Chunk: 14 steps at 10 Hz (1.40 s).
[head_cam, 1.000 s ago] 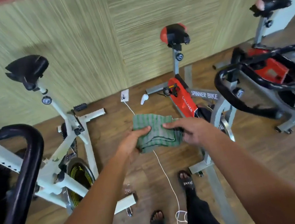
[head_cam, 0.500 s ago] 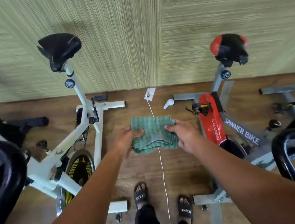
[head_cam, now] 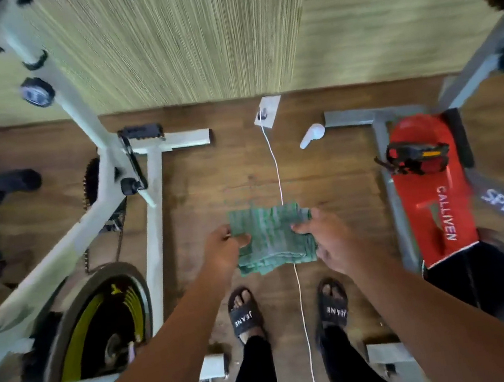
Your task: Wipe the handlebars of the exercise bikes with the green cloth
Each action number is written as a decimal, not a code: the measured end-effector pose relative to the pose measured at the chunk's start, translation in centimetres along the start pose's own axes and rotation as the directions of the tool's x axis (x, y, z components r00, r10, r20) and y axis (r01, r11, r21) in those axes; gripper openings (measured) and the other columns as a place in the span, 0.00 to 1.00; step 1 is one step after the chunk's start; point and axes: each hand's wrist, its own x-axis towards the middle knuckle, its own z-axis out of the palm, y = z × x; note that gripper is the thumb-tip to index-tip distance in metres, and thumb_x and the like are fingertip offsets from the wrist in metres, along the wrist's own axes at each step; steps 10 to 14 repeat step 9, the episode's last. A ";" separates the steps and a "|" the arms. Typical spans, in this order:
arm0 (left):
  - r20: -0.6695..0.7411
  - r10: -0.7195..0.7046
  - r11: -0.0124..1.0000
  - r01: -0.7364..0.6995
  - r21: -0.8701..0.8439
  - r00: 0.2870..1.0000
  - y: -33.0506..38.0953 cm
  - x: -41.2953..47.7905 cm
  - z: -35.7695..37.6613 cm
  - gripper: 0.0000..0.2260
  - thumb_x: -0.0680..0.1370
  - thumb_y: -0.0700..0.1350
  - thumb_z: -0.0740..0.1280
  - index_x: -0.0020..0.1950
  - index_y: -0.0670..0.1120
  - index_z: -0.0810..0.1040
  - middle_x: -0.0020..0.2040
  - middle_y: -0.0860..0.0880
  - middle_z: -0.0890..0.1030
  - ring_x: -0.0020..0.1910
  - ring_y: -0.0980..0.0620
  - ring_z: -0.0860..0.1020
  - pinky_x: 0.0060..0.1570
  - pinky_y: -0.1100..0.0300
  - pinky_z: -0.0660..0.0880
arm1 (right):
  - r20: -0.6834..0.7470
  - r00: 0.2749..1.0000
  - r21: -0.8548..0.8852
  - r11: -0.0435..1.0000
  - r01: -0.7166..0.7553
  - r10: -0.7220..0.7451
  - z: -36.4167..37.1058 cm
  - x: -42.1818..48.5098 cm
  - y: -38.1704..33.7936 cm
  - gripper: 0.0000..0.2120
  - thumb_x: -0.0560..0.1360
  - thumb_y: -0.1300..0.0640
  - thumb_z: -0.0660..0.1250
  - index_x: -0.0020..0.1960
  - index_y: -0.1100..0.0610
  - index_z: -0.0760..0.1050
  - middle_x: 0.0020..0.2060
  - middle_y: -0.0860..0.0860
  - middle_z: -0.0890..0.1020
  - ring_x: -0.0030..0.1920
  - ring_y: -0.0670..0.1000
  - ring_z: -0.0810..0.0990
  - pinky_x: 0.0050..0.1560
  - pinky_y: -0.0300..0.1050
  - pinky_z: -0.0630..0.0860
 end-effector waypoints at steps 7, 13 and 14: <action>0.035 -0.009 0.990 0.004 0.139 0.999 -19.6 38.5 5.9 0.13 0.75 0.27 0.64 0.45 0.44 0.79 0.41 0.43 0.81 0.40 0.46 0.81 0.46 0.53 0.81 | 0.041 0.999 -0.132 0.991 -0.021 0.026 1.1 41.6 14.3 0.16 0.74 0.69 0.68 0.57 0.52 0.78 0.58 0.56 0.82 0.59 0.57 0.81 0.65 0.60 0.75; -0.126 0.096 0.850 -0.015 0.527 0.987 -19.1 46.1 7.3 0.17 0.80 0.43 0.67 0.68 0.41 0.73 0.62 0.40 0.79 0.58 0.43 0.78 0.54 0.52 0.77 | -0.075 0.955 -0.511 0.834 0.209 -0.285 3.0 47.5 12.0 0.29 0.77 0.65 0.69 0.75 0.55 0.64 0.65 0.59 0.74 0.56 0.57 0.80 0.54 0.43 0.77; -0.126 0.096 0.850 -0.015 0.527 0.987 -19.1 46.1 7.3 0.17 0.80 0.43 0.67 0.68 0.41 0.73 0.62 0.40 0.79 0.58 0.43 0.78 0.54 0.52 0.77 | -0.075 0.955 -0.511 0.834 0.209 -0.285 3.0 47.5 12.0 0.29 0.77 0.65 0.69 0.75 0.55 0.64 0.65 0.59 0.74 0.56 0.57 0.80 0.54 0.43 0.77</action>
